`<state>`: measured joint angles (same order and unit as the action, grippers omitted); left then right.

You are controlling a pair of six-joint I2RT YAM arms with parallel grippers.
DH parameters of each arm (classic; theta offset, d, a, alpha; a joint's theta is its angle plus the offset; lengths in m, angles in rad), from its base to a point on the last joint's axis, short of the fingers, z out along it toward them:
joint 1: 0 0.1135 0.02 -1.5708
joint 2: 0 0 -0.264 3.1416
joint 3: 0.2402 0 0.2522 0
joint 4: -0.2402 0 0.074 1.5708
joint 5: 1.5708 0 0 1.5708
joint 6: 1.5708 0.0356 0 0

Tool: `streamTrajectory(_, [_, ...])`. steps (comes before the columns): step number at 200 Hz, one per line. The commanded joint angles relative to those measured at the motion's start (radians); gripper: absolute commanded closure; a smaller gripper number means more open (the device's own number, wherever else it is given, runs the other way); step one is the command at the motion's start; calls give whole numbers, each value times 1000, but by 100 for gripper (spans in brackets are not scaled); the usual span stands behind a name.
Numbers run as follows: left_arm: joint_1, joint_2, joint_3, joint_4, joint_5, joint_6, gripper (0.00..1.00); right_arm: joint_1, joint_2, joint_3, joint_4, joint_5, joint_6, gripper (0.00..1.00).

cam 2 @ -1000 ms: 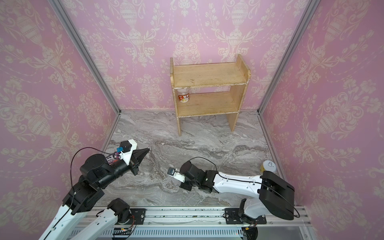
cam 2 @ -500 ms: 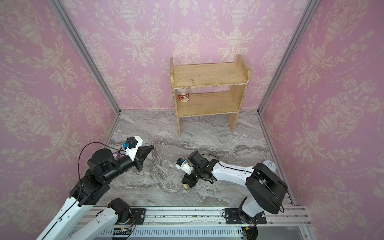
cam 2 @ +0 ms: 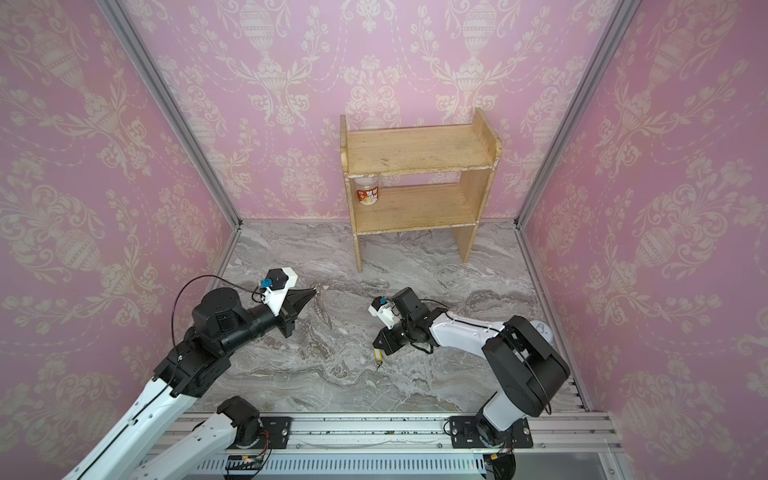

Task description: Put the keys on the keyring

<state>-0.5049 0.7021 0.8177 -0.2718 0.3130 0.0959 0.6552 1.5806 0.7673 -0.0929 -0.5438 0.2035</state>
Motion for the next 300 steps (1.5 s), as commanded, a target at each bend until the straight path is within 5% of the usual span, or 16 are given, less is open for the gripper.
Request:
streamTrajectory(1, [12, 7, 9, 53, 40, 19, 100, -17, 30, -15, -13, -14, 20, 100])
streamTrajectory(46, [16, 34, 14, 67, 47, 13, 100, -50, 49, -32, -30, 38, 28, 86])
streamTrajectory(87, [17, 56, 23, 75, 59, 11, 100, -83, 9, -68, -13, 99, 51, 55])
streamTrajectory(111, [19, 62, 23, 84, 62, 4, 100, -99, -64, -100, -8, 135, 45, 47])
streamTrajectory(161, [20, 80, 19, 102, 73, 8, 100, 4, -233, -136, -47, 105, -126, 53])
streamTrajectory(216, [25, 83, 11, 114, 86, 14, 100, 242, -183, -87, -122, 352, -267, 63])
streamTrajectory(300, [38, 61, 9, 98, 95, 17, 100, 271, -107, -36, -119, 427, -318, 67])
